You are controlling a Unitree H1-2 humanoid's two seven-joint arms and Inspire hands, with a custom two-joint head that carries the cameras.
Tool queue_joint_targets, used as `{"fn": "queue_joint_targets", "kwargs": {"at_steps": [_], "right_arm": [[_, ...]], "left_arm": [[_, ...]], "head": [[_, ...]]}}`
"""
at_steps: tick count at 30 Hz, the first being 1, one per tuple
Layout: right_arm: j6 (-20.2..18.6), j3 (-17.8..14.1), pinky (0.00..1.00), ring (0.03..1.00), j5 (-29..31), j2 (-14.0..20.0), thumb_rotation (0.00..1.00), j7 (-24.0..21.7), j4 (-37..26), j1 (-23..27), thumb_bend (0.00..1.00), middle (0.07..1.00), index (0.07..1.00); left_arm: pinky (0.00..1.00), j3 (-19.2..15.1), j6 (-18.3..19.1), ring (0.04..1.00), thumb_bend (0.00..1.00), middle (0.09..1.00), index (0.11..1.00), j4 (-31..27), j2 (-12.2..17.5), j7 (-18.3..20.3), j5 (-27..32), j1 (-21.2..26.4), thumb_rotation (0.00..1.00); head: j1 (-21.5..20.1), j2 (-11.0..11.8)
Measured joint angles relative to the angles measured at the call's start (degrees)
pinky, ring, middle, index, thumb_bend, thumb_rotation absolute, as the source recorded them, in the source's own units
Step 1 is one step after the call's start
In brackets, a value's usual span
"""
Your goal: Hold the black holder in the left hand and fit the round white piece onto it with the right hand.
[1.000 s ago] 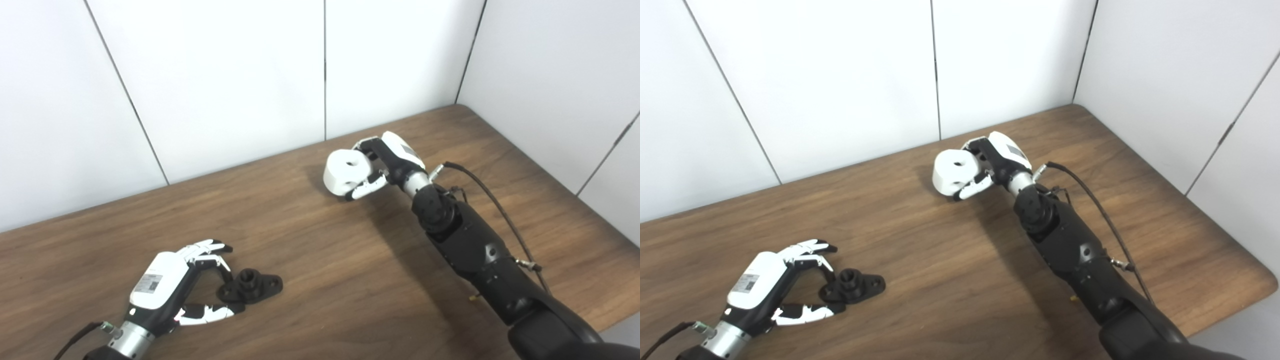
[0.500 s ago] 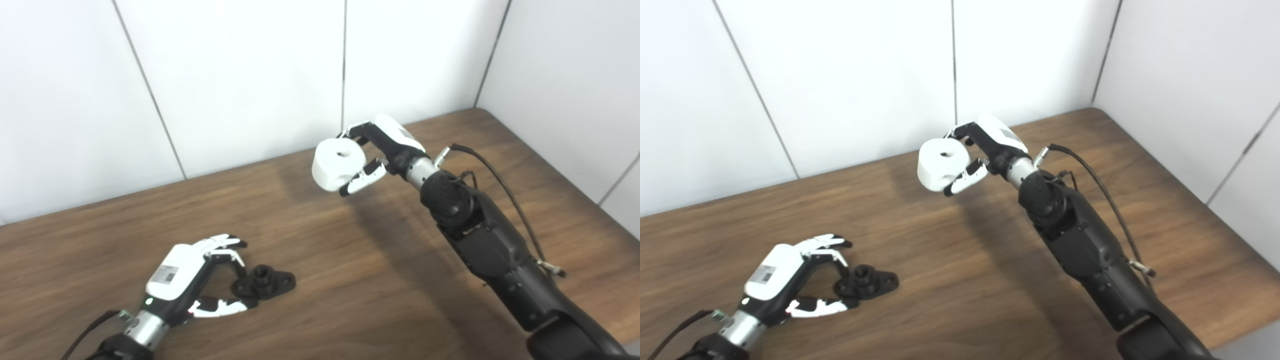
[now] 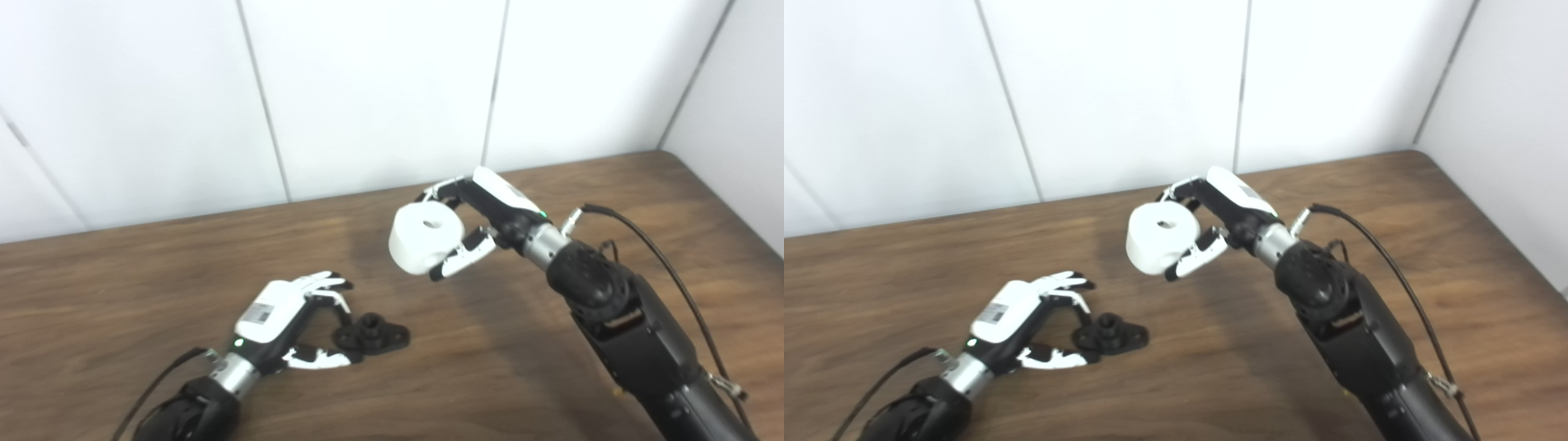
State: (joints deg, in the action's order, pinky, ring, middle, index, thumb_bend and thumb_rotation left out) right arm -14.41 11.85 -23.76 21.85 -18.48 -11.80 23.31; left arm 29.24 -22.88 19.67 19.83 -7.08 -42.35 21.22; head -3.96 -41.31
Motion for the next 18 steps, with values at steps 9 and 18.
{"fn": "queue_joint_targets", "kwargs": {"at_steps": [9, 18], "right_arm": [[0.08, 1.70, 0.72, 0.802, -0.12, -1.36, 0.13, -1.93, -1.76, -0.96, 0.52, 0.756, 0.481], [0.08, 3.44, 0.72, 0.804, -0.20, -2.71, 0.13, -2.47, -1.77, -1.35, 0.52, 0.764, 0.480]], "left_arm": [[0.81, 0.04, 0.04, 0.878, 0.52, 0.817, 0.480, 0.06, -0.12, -0.20, -0.38, 0.04, 0.06], [0.81, 0.23, 1.23, 0.879, 0.52, 0.822, 0.481, -0.49, -0.36, -0.16, -0.46, -0.02, 0.06]], "head": [[1.15, -0.62], [1.85, -1.23]]}}
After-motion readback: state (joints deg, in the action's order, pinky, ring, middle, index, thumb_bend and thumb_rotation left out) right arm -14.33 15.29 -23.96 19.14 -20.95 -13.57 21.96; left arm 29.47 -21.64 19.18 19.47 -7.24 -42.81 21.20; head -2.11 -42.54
